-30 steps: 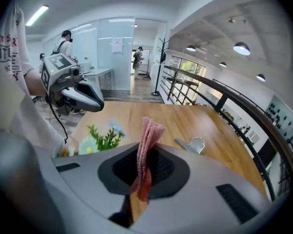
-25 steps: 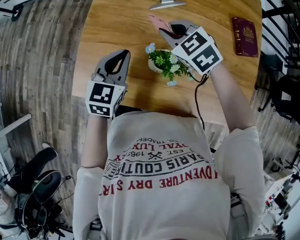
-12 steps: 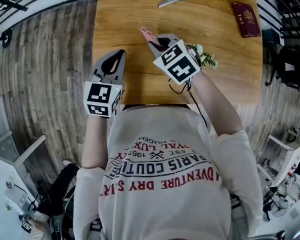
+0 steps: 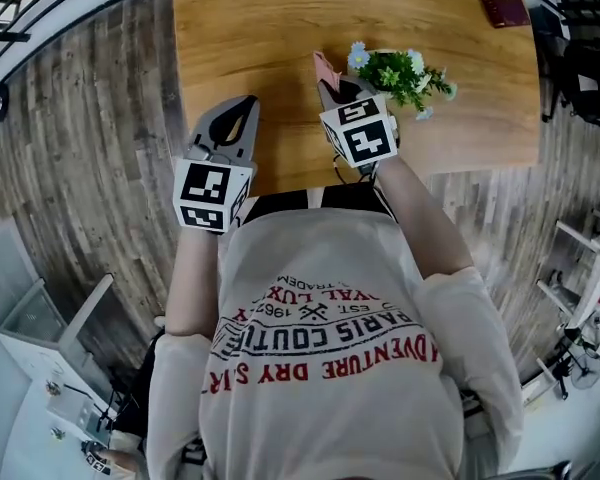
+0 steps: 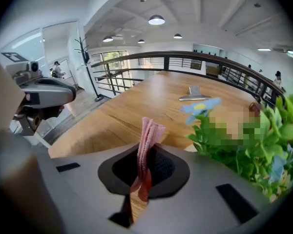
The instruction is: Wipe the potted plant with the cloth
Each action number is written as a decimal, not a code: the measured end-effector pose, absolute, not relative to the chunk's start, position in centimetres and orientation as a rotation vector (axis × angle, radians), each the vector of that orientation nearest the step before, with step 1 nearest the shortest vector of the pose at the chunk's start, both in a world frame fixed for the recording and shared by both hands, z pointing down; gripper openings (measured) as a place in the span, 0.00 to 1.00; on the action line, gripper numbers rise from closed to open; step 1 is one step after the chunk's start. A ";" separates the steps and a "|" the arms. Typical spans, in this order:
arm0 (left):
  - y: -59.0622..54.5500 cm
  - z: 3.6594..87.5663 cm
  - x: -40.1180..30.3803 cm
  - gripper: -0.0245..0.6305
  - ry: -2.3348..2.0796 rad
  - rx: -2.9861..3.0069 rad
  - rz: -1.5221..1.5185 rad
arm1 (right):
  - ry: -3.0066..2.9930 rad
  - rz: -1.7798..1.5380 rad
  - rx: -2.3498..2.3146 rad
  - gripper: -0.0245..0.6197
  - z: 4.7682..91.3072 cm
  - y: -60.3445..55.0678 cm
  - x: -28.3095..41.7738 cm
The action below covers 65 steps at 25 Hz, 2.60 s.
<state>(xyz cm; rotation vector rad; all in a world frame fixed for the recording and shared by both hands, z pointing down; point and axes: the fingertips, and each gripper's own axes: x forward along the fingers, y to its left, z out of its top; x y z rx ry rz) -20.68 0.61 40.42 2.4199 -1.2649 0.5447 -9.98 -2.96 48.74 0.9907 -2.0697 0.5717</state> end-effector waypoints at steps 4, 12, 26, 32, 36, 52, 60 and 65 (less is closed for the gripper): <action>1.1 41.2 -20.1 0.06 -1.213 2.442 0.590 | -2.015 0.595 1.134 0.10 49.6 -3.6 -7.8; 0.8 41.3 -18.6 0.06 -1.151 2.484 0.586 | -1.968 0.737 1.298 0.10 50.4 -3.4 -6.0; 1.7 42.1 -17.0 0.06 -1.078 2.506 0.592 | -1.899 1.099 1.565 0.10 50.9 -1.6 -3.1; 2.1 42.3 -16.6 0.06 -1.052 2.514 0.593 | -1.864 1.148 1.595 0.10 51.4 -0.4 -1.9; 2.3 42.5 -16.2 0.06 -1.029 2.524 0.601 | -1.856 1.163 1.605 0.10 52.1 0.3 -1.1; 1.7 42.2 -9.7 0.07 -0.897 2.582 0.460 | -1.956 0.850 1.332 0.10 48.8 4.8 5.2; 1.3 44.3 -5.5 0.45 -0.885 2.602 0.477 | -1.910 0.790 1.344 0.10 48.7 3.3 12.7; 0.4 45.5 -3.5 0.65 -0.843 2.711 0.506 | -1.950 0.697 1.295 0.10 49.2 1.5 14.4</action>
